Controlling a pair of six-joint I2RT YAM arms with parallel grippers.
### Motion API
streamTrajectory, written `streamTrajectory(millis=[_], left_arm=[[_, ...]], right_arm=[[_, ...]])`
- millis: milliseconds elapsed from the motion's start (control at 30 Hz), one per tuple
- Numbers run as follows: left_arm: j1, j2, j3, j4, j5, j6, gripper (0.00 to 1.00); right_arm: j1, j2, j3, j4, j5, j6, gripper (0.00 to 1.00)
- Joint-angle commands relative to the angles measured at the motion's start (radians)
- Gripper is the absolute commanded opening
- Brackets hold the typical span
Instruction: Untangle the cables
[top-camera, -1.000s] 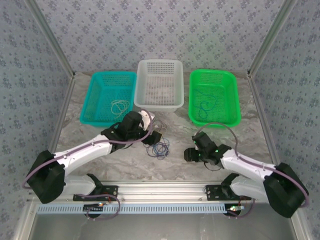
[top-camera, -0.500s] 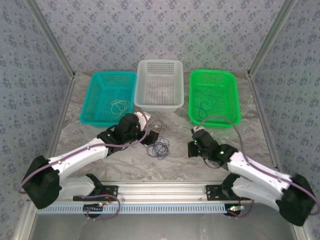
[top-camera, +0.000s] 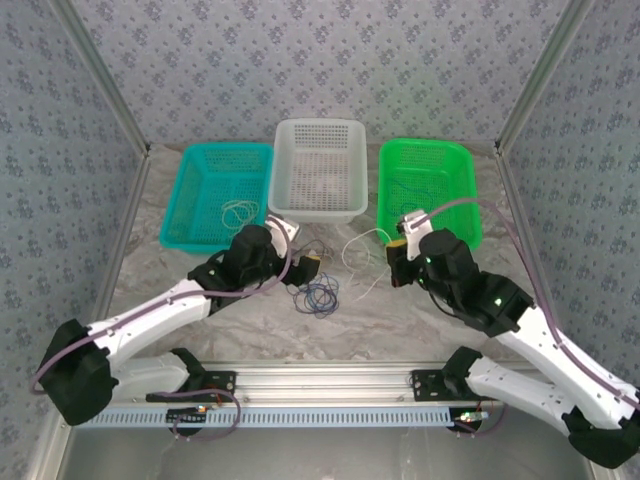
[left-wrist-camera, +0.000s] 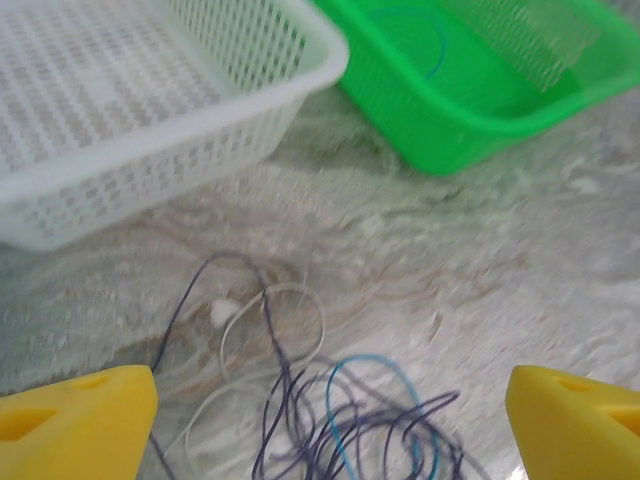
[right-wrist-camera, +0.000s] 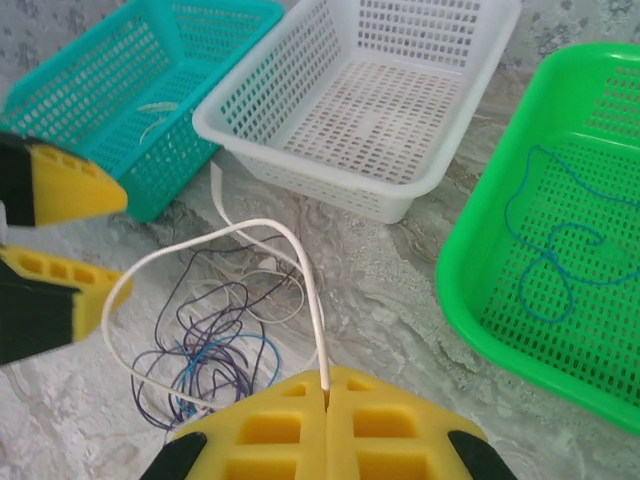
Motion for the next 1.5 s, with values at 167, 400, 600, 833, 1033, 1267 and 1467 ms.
streamTrajectory(millis=[167, 400, 600, 833, 1033, 1267, 1467], left_arm=[[-0.007, -0.144, -0.040, 0.178, 0.037, -0.009, 0.94], [-0.007, -0.165, -0.026, 0.139, 0.045, 0.017, 0.96], [-0.006, -0.317, -0.114, 0.199, -0.231, -0.057, 0.98], [-0.002, -0.558, -0.204, 0.072, -0.475, -0.140, 0.99], [0.007, -0.776, -0.287, -0.041, -0.645, -0.223, 0.99], [0.025, -0.892, -0.306, -0.162, -0.701, -0.274, 0.98], [0.032, -0.892, -0.308, -0.189, -0.693, -0.283, 0.98]], right_arm=[[0.009, 0.100, 0.027, 0.102, -0.081, -0.079, 0.00], [0.021, 0.203, 0.059, 0.192, -0.135, -0.081, 0.00], [0.020, 0.353, 0.172, 0.287, -0.151, -0.078, 0.00], [-0.005, 0.655, 0.476, 0.367, -0.333, -0.037, 0.00], [-0.029, 0.915, 0.705, 0.429, -0.443, 0.042, 0.00], [-0.050, 1.222, 0.944, 0.500, -0.469, 0.156, 0.00], [-0.054, 1.442, 1.102, 0.619, -0.535, 0.316, 0.00]])
